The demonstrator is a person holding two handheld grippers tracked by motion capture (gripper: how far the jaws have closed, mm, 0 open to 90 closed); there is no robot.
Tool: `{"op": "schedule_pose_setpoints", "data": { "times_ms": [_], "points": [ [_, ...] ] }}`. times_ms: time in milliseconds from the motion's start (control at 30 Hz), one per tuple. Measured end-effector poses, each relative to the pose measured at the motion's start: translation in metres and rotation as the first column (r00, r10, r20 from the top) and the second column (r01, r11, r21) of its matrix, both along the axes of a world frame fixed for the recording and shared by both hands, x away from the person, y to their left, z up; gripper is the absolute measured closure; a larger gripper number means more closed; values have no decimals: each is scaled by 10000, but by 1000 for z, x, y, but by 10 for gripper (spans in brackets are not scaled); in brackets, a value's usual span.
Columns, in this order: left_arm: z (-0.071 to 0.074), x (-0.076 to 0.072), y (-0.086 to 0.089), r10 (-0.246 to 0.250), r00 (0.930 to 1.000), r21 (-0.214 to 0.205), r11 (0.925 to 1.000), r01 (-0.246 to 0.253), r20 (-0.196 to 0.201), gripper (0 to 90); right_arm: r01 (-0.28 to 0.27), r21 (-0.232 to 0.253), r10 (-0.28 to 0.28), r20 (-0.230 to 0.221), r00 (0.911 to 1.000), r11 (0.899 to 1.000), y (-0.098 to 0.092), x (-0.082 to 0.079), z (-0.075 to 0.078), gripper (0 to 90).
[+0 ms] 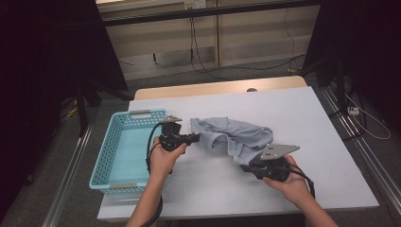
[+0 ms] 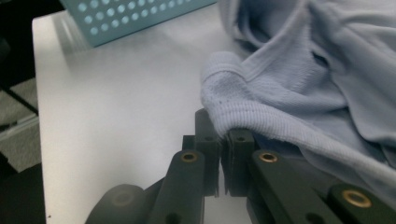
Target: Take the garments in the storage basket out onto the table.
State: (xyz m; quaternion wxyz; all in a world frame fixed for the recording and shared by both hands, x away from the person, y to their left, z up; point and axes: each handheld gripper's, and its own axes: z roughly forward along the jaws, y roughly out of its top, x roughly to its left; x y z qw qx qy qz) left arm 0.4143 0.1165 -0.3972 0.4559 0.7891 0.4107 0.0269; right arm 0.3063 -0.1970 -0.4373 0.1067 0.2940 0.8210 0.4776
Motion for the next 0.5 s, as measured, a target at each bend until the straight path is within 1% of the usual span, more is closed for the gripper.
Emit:
{"op": "schedule_pose_setpoints", "data": {
  "times_ms": [33, 67, 100, 133, 167, 200, 233, 267, 333, 367, 433, 467, 500],
  "points": [
    [0, 0, 0, -6, 10000, 8, 10000, 6, -14, 876, -18, -169, 18, 14, 10000, 9999, 3, 0, 0, 824],
    [-1, -1, 0, 4, 10000, 16, 10000, -4, -46, 875, 111, -253, -111, 21, 9999, 9996, 5, 0, 0, 769],
    [-1, -2, 0, -15, 10000, 91, 10000, 16, -61, 875, 195, -242, -195, 16, 9998, 9995, 5, 1, 0, 694],
    [-1, -2, 1, -14, 10000, 93, 10000, 14, -10, 874, 251, -272, -253, -72, 9997, 9993, 4, 3, 0, 583],
    [-2, -2, 1, 15, 10000, 82, 10000, -15, -2, 873, 410, -470, -421, -229, 9988, 9981, 1, 5, 2, 536],
    [-1, -3, 2, 27, 10000, 111, 9999, -27, -18, 873, 440, -522, -452, -217, 9987, 9977, -3, 5, 4, 535],
    [-2, -3, 2, 78, 10000, 79, 9999, -78, 7, 871, 378, -407, -388, -258, 9989, 9985, -7, 6, 6, 490],
    [-2, -3, 3, 62, 10000, 122, 9999, -61, -8, 870, 311, -308, -325, -486, 9983, 9990, -12, 7, 8, 447],
    [-3, -4, 4, 141, 9999, 124, 9998, -140, -36, 870, 589, -185, -596, -356, 9976, 9981, -23, 6, 14, 422],
    [-3, -3, 5, 175, 9998, 154, 9997, -175, -38, 870, 640, -106, -644, -438, 9970, 9979, -28, 6, 17, 400],
    [-3, -4, 6, 209, 9998, 190, 9996, -208, -42, 870, 791, 18, -789, -496, 9956, 9969, -38, 6, 21, 395],
    [-4, -4, 6, 231, 9997, 197, 9995, -230, -32, 870, 859, 51, -856, -438, 9954, 9963, -43, 6, 22, 384],
    [-4, -4, 5, 235, 9997, 206, 9995, -234, -45, 869, 1085, 60, -1082, -345, 9935, 9941, -48, 7, 24, 378]
  ]
}}
